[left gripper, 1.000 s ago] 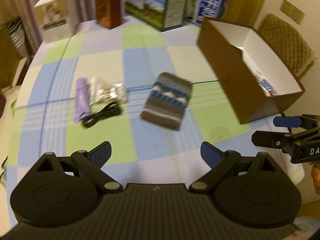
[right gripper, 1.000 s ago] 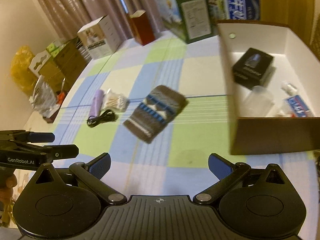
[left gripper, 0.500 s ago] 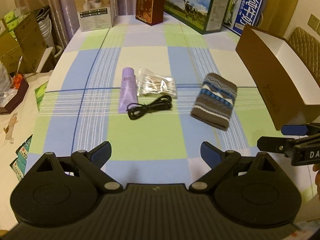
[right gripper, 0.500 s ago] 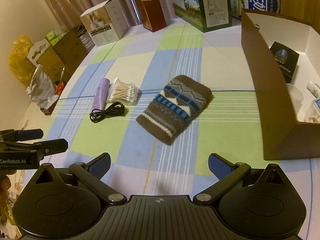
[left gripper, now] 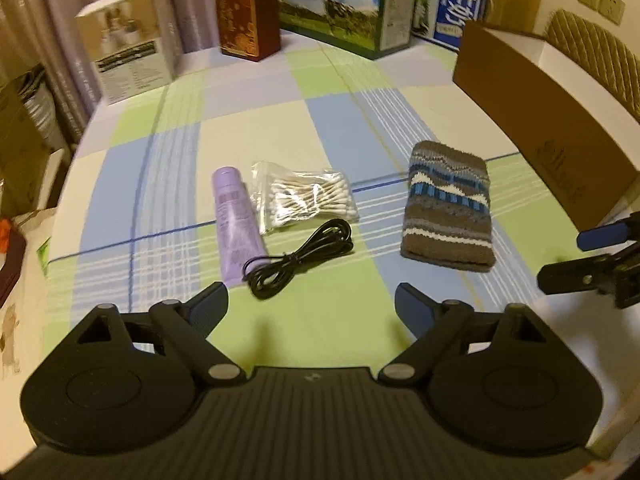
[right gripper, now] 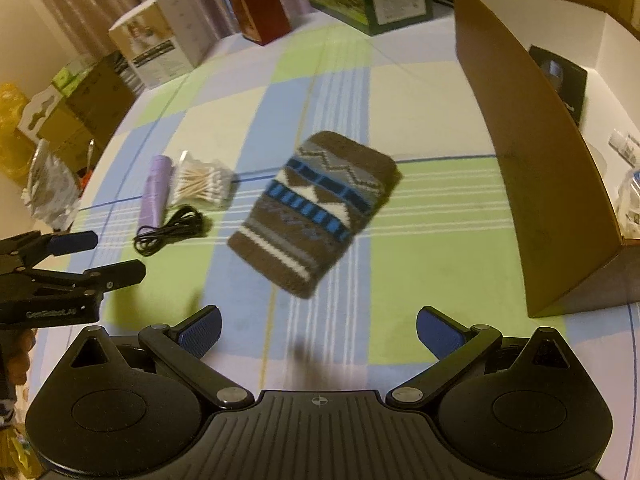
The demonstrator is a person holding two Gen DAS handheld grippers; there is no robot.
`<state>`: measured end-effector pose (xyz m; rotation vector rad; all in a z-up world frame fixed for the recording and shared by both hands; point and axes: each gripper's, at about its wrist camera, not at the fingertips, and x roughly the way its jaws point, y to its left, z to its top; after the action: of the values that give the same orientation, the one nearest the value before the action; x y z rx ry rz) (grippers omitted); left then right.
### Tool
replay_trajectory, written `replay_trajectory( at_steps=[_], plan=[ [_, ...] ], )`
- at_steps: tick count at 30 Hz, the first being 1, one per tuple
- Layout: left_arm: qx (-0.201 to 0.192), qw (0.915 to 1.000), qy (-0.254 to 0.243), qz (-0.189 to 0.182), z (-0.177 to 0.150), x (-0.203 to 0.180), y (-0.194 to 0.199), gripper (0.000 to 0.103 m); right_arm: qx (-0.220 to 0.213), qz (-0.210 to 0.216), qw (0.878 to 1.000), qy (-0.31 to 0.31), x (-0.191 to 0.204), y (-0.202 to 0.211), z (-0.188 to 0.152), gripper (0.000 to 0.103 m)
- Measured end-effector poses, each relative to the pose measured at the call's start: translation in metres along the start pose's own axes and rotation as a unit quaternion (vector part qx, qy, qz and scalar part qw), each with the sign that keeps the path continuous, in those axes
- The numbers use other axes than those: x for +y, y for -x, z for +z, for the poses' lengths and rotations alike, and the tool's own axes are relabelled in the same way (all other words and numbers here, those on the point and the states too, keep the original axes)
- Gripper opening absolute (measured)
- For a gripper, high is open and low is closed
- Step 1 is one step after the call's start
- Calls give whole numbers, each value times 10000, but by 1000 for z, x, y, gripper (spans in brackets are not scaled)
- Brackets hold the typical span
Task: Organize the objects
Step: 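Grasp the black cable with left tool while right tool grasps the striped knit sock, then lift the black cable and striped sock off the table with both tools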
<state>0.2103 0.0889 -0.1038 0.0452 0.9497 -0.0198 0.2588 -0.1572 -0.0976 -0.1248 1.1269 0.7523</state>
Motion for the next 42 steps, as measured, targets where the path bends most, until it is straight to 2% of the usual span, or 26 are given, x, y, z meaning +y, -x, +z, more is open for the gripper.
replay_trajectory(
  at_steps=[5, 12, 14, 16, 19, 21, 22, 24, 26, 28, 29, 30, 31, 33, 35, 38, 42],
  plan=[
    [59, 9986, -524, -61, 9, -1, -26, 74, 60, -106, 9998, -131, -7, -5, 3, 101],
    [71, 9931, -1152, -200, 22, -7, -57, 64, 73, -149, 9997, -196, -7, -11, 8, 101],
    [180, 9919, -1238, -234, 23, -6, -66, 53, 3, -111, 9997, -220, -6, -12, 9, 101],
    [311, 9915, -1222, -333, 23, -5, -73, 43, -49, -99, 9997, -234, -4, -15, 12, 101],
    [403, 9924, -1102, -358, 20, -1, -80, 39, -182, -30, 9997, -157, 3, -23, 15, 101],
    [437, 9938, -935, -419, 20, 1, -80, 33, -275, 13, 9996, -75, 7, -31, 17, 101],
    [460, 9946, -827, -431, 20, 2, -80, 25, -305, 12, 9995, -28, 9, -34, 17, 101],
    [520, 9958, -599, -464, 21, 4, -79, 21, -394, 14, 9992, 85, 13, -43, 18, 100],
    [575, 9967, -384, -428, 21, 4, -78, 19, -480, 12, 9987, 141, 16, -50, 19, 84],
    [660, 9970, -122, -377, 21, 4, -77, 18, -431, -12, 9989, 179, 18, -59, 20, 75],
    [702, 9969, -17, -362, 22, 4, -76, 17, -355, -96, 9991, 219, 20, -63, 21, 63],
    [749, 9966, 77, -346, 22, 4, -75, 16, -292, -219, 9988, 312, 22, -67, 21, 61],
    [807, 9961, 167, -314, 22, 4, -74, 16, -361, -284, 9978, 483, 26, -66, 20, 49],
    [898, 9951, 298, -275, 22, 4, -72, 14, -337, -226, 9970, 655, 28, -66, 18, 38],
    [950, 9943, 405, -271, 21, 4, -70, 13, -337, -154, 9966, 729, 27, -64, 17, 19],
    [974, 9938, 465, -250, 19, 3, -68, 13, -338, -114, 9967, 734, 23, -58, 13, 14],
    [992, 9934, 527, -250, 15, 3, -63, 12, -249, -33, 9967, 778, 19, -49, 6, 13]
  ],
)
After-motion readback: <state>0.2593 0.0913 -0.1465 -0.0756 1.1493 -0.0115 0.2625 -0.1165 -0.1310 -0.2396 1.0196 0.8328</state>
